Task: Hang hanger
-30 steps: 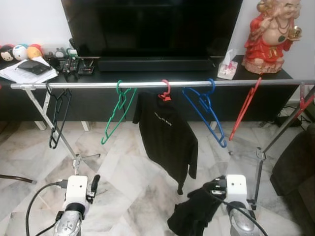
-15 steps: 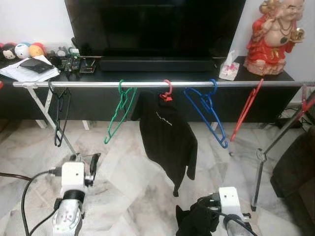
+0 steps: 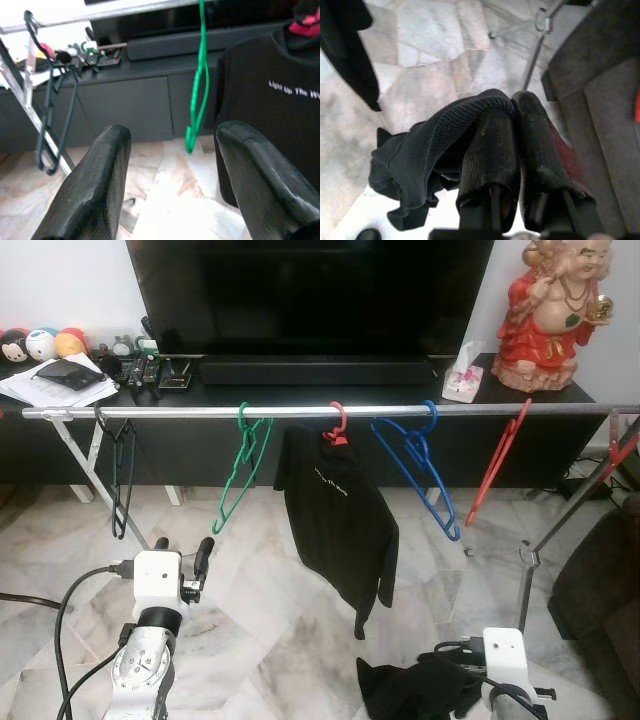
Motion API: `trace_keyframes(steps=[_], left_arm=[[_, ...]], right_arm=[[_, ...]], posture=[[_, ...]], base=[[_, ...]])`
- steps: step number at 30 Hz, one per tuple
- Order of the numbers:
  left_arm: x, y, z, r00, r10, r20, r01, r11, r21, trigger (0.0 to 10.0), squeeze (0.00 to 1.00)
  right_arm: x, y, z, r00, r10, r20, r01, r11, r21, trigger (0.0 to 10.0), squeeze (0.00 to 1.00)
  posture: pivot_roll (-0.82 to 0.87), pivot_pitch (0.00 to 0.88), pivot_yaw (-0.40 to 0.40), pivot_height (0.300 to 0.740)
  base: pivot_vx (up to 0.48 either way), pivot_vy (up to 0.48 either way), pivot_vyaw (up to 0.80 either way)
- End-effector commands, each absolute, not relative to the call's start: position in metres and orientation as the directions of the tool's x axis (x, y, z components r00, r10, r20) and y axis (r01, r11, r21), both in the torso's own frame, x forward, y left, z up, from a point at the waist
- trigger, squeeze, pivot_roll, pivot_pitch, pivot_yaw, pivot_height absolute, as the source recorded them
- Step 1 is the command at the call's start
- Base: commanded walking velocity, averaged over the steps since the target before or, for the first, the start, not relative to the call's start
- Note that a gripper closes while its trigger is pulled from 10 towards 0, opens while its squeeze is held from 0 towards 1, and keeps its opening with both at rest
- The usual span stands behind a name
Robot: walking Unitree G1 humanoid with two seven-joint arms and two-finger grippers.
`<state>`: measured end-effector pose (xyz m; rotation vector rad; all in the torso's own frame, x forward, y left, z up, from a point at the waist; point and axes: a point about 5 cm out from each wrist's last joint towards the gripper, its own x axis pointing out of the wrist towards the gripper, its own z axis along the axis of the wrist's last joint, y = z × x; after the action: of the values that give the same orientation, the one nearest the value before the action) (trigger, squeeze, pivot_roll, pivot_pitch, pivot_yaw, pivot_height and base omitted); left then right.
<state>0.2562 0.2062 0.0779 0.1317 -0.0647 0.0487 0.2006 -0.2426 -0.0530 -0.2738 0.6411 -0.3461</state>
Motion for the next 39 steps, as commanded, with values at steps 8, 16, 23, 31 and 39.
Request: trace_keyframes(steps=[8, 16, 23, 31, 39], left_arm=[[0.258, 0.209, 0.085, 0.997, 0.035, 0.069, -0.043, 0.993, 0.109, 10.0, 0.0], [0.259, 0.206, 0.087, 0.997, 0.018, 0.068, -0.025, 0.995, 0.099, 10.0, 0.0], [0.258, 0.206, 0.086, 0.998, 0.013, 0.062, -0.019, 0.995, 0.095, 10.0, 0.0], [0.259, 0.205, 0.085, 0.998, 0.01, 0.054, -0.015, 0.996, 0.092, 10.0, 0.0], [0.259, 0.205, 0.086, 0.999, 0.008, 0.054, -0.013, 0.996, 0.093, 10.0, 0.0]], right_arm=[[0.191, -0.245, -0.057, 0.722, -0.433, -0.541, 0.275, 0.896, -0.35, 10.0, 0.0], [0.187, -0.239, -0.062, 0.706, -0.427, -0.565, 0.286, 0.902, -0.323, 10.0, 0.0], [0.191, -0.247, -0.057, 0.71, -0.456, -0.537, 0.332, 0.889, -0.316, 10.0, 0.0], [0.196, -0.257, -0.05, 0.712, -0.486, -0.507, 0.373, 0.874, -0.313, 10.0, 0.0], [0.195, -0.251, -0.053, 0.712, -0.466, -0.526, 0.357, 0.884, -0.3, 10.0, 0.0]], posture=[[-0.04, 0.0, -0.017, 0.74], [-0.04, 0.0, -0.017, 0.74], [-0.05, 0.0, -0.015, 0.74], [-0.05, 0.0, -0.011, 0.74], [-0.05, 0.0, -0.01, 0.74]], base=[[0.0, 0.0, 0.0], [0.2, 0.0, 0.0], [0.287, 0.0, 0.0], [0.292, 0.0, 0.0], [0.298, 0.0, 0.0]])
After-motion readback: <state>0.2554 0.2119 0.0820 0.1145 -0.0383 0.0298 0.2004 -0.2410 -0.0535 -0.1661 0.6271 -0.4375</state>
